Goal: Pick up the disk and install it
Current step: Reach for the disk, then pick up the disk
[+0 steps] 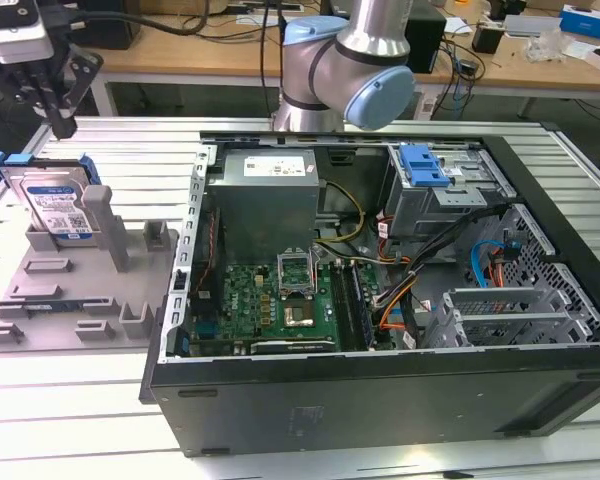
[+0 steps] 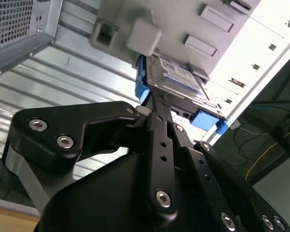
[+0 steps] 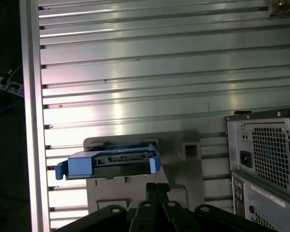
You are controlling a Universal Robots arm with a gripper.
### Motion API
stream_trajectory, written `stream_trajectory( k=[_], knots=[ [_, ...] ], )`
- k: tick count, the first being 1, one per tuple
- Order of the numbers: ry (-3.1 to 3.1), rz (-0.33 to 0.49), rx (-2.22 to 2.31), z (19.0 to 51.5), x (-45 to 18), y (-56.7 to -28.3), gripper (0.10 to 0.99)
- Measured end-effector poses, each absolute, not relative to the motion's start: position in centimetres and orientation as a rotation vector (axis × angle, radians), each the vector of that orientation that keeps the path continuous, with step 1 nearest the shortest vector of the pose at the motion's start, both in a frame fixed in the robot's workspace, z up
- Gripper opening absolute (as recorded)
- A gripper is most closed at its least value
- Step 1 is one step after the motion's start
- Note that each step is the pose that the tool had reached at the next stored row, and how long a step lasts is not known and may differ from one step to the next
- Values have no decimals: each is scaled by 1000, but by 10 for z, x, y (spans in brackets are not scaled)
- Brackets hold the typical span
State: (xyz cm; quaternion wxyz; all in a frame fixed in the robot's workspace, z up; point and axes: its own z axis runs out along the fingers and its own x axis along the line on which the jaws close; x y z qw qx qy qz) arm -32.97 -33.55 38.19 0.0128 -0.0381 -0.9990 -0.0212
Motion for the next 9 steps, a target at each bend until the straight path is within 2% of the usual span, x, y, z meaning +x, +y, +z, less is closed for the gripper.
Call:
stream_trajectory(
  k=[9],
  knots=[
    [-3104,-65,-118,381,-342,-327,106]
  ],
)
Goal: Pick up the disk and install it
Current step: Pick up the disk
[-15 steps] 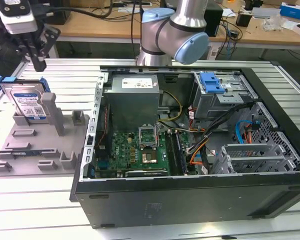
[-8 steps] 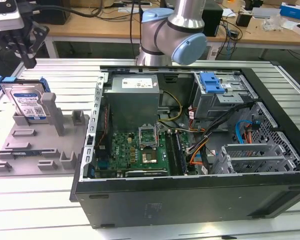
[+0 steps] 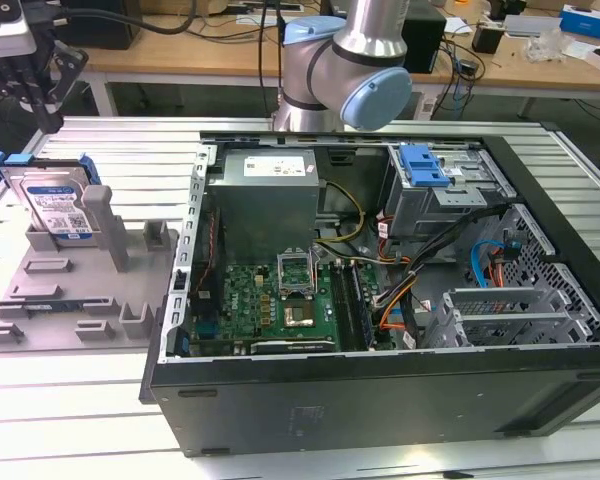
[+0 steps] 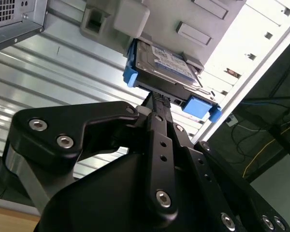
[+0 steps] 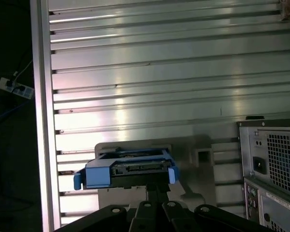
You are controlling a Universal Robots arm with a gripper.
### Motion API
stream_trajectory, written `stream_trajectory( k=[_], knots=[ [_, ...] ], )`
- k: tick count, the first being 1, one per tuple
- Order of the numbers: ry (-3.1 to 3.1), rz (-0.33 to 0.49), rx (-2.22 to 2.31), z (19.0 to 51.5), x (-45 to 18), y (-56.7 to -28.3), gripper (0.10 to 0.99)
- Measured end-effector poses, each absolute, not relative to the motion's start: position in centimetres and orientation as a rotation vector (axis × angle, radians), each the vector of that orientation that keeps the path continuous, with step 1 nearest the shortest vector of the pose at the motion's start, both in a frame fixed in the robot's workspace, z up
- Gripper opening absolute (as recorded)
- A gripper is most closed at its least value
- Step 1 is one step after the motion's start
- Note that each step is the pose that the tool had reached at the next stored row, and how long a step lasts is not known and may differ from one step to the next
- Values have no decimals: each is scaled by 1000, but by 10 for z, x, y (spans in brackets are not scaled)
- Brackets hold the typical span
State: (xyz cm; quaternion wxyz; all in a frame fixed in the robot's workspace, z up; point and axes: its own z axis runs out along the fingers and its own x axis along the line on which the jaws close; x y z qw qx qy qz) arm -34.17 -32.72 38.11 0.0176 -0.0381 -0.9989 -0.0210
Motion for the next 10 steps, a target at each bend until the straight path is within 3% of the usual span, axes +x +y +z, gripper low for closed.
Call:
stream_trajectory(
  k=[10],
  knots=[
    [-3101,-65,-119,381,-343,-326,106]
  ],
)
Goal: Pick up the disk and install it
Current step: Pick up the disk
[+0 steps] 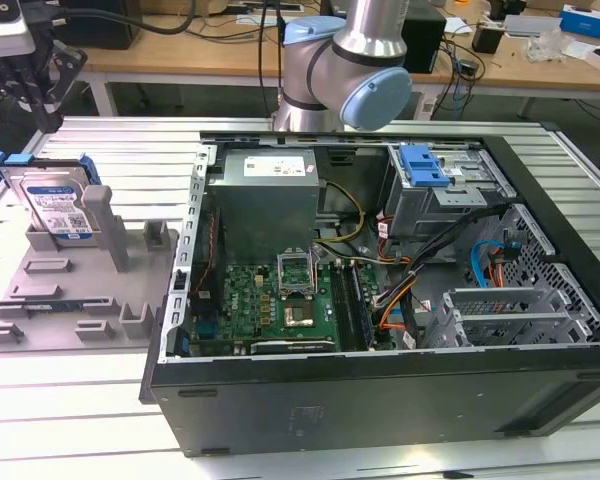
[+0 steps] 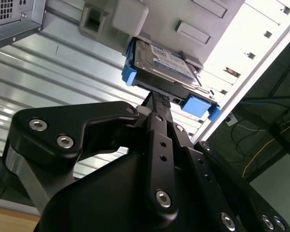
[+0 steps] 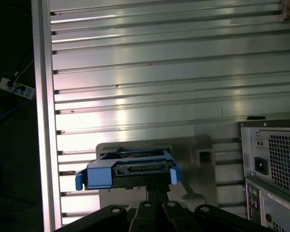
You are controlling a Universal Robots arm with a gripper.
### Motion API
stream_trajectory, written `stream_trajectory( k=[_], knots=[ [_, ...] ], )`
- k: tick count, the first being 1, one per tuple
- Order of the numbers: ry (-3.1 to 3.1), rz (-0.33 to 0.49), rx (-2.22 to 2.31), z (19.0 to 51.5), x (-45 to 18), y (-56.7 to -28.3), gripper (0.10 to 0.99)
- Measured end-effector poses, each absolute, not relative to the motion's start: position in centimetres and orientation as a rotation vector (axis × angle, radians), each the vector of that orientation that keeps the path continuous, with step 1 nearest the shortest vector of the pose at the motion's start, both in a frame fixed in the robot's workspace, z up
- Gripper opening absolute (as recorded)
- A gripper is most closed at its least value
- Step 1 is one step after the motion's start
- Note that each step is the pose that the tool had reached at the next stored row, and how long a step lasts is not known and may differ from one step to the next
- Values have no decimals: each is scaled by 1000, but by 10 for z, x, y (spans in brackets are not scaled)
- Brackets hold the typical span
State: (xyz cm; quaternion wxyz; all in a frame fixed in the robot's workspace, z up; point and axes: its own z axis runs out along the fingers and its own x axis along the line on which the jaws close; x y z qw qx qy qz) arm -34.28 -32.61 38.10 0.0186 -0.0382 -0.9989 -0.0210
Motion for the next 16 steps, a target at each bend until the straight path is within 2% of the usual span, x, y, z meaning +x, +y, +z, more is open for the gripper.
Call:
stream_trajectory(
  k=[3,7,16],
  knots=[
    [-3103,-64,-89,381,-343,-323,106],
    [-3093,-58,209,381,-343,-322,106],
    [-3052,-51,528,379,-343,-322,106]
  ],
)
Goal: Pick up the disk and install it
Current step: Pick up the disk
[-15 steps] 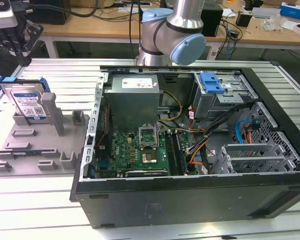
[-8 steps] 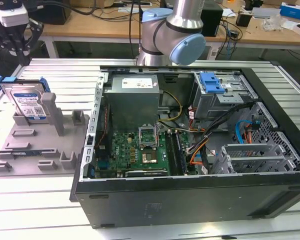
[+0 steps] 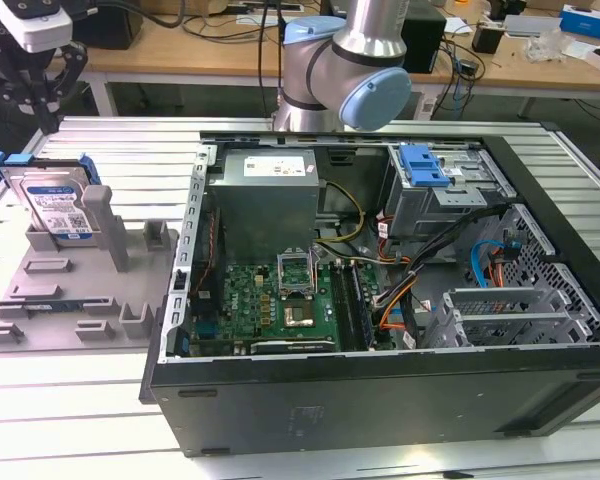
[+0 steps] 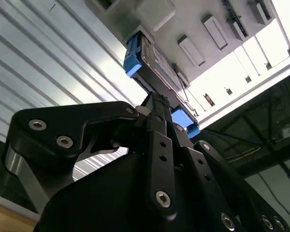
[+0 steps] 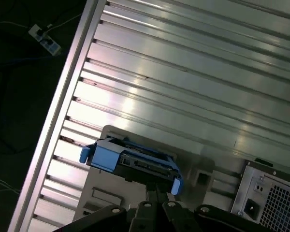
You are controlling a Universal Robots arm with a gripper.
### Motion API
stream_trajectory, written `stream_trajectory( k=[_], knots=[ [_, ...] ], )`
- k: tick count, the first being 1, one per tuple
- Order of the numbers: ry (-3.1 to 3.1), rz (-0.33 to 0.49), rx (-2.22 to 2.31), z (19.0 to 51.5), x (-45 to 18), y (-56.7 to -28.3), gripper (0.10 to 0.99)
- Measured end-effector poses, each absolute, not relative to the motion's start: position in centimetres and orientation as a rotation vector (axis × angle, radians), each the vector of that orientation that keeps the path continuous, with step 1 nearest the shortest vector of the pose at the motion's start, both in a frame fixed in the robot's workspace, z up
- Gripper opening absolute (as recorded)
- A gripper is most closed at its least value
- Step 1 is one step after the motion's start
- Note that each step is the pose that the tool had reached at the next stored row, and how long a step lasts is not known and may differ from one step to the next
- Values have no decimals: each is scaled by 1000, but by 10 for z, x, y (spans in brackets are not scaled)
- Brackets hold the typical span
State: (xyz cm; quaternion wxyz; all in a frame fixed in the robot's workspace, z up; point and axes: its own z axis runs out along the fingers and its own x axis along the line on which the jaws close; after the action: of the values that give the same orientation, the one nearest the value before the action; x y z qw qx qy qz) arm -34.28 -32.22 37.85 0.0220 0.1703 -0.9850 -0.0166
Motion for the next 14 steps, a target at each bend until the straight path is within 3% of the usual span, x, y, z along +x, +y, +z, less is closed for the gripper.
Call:
stream_trajectory(
  k=[5,8,9,12,13,14],
  knots=[
    [-3020,-47,684,378,-343,-322,106],
    [-3000,-45,766,377,-343,-322,235],
    [-2994,-45,789,377,-343,-322,235],
    [-2971,-42,873,376,-343,-322,416],
    [-2962,-41,904,376,-343,-322,416],
    [-2952,-40,936,376,-343,-322,482]
  ],
)
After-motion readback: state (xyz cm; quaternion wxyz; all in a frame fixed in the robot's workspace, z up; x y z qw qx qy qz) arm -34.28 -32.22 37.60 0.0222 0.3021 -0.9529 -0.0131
